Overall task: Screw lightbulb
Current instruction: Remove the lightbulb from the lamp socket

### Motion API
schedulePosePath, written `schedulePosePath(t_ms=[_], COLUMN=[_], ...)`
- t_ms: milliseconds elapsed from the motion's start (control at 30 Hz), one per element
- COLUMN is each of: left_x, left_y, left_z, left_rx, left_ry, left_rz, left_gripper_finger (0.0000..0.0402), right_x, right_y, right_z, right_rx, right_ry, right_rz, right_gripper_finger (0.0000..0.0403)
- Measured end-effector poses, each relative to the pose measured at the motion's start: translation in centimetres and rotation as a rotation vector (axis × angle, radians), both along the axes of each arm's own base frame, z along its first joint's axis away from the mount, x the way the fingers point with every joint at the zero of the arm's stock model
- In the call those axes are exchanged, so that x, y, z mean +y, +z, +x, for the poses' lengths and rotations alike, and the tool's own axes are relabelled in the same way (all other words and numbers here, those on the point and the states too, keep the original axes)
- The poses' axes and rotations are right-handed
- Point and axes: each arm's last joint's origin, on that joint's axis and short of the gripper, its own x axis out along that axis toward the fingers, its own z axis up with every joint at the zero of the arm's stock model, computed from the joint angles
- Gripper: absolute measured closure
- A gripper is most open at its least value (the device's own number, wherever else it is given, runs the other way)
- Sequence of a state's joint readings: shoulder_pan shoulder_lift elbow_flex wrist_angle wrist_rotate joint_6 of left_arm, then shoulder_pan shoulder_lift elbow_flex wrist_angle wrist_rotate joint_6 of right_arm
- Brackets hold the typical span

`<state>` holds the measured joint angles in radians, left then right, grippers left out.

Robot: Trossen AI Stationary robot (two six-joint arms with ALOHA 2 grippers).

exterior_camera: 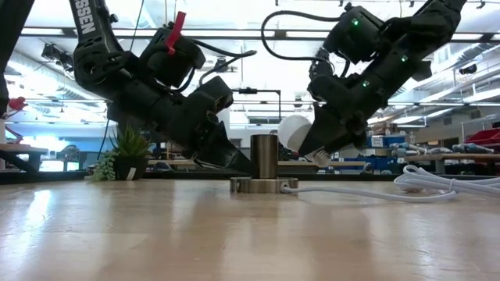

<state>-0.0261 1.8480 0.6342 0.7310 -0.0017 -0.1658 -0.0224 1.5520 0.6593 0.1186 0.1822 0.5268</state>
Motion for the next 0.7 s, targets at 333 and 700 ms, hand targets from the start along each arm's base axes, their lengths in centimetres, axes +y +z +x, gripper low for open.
schedulePosePath(t_ms=[333, 700], left_x=[-0.1, -0.5], left_y=[0.0, 0.8], left_z=[-0.1, -0.3], left_rx=[0.014, 0.023], left_ry=[-0.012, -0.036], left_rz=[-0.006, -0.014], left_gripper_finger=[0.0402, 0.0402], right_x=[-1.3, -1.4], right_y=[-1.0, -3.6], right_z=[0.4, 1.2], right_rx=[0.01, 0.037], right_ry=[-0.02, 0.006], right_rz=[-0.015, 0.026], right_gripper_finger=[0.0232, 0.0232])
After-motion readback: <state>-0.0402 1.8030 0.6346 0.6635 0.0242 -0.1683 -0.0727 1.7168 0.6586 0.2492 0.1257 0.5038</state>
